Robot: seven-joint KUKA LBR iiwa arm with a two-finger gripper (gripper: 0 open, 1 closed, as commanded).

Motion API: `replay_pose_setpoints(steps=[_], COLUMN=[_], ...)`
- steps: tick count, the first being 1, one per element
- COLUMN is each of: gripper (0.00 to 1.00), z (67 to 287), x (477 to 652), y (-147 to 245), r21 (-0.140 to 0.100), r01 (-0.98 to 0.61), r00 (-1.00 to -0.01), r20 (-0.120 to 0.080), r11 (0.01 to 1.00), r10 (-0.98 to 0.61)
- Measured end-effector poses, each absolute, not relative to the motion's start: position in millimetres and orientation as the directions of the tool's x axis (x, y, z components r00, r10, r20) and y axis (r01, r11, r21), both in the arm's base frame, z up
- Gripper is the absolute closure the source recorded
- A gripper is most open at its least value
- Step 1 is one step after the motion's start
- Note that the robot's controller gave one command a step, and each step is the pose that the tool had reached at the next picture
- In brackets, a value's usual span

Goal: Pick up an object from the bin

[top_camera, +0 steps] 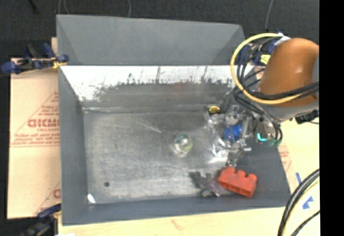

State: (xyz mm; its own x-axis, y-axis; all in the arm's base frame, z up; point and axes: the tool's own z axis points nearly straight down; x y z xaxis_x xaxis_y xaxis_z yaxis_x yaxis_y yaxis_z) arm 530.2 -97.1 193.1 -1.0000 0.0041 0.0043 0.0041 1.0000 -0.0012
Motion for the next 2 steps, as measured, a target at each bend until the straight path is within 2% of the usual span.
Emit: replay_pose_setpoints(steps=[1,2], gripper=[0.00,0.00], z=[72,102], x=[494.1,473.4], y=[-77,-60], r21=[-0.005,-0.002], r01=[-0.137,-0.173], r00=[-0.990,-0.985], r20=[-0.013,-0.004], r11=[0.991,0.985], r10=[-0.137,-0.173])
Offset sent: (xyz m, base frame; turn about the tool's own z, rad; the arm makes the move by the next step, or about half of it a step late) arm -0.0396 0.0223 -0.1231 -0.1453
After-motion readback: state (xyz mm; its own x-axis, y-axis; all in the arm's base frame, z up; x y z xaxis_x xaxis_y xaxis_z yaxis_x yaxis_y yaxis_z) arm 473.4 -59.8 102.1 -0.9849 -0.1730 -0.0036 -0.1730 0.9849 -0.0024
